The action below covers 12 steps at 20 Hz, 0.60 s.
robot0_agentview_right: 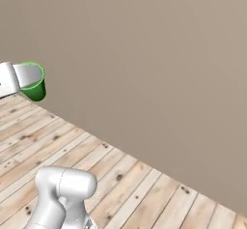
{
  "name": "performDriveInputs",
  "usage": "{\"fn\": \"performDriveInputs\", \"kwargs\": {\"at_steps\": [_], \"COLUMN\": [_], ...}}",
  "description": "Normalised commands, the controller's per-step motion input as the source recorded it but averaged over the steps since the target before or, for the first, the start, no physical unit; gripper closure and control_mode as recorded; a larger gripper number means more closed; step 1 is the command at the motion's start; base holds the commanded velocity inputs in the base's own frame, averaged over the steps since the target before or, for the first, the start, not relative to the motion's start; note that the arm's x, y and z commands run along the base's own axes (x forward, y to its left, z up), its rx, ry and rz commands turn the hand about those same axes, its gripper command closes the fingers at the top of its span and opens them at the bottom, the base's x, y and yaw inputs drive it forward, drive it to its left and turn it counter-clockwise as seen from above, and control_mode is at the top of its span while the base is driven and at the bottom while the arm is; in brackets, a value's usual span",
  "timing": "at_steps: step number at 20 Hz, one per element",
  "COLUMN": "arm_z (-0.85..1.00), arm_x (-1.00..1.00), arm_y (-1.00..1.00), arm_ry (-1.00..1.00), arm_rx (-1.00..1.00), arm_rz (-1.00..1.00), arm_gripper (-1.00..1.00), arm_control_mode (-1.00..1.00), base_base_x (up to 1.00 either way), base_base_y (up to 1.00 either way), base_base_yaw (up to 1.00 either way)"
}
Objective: Open the cabinet directly in front. Then move the liquor and the cup to the dining counter with the candle on it.
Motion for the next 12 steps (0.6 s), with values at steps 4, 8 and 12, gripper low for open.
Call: {"fn": "performDriveInputs", "kwargs": {"at_steps": [4,8,12], "arm_z": [0.0,0.0,0.0], "arm_x": [0.0,0.0,0.0], "arm_y": [0.0,0.0,0.0], "arm_ry": [0.0,0.0,0.0], "arm_rx": [0.0,0.0,0.0], "arm_rz": [0.0,0.0,0.0], "arm_gripper": [1.0,1.0,1.0], "arm_control_mode": [1.0,1.0,1.0], "base_base_x": [0.41,0.13,0.13], "base_base_y": [0.0,0.0,0.07], "base_base_yaw": [0.53,0.64,0.64]}}
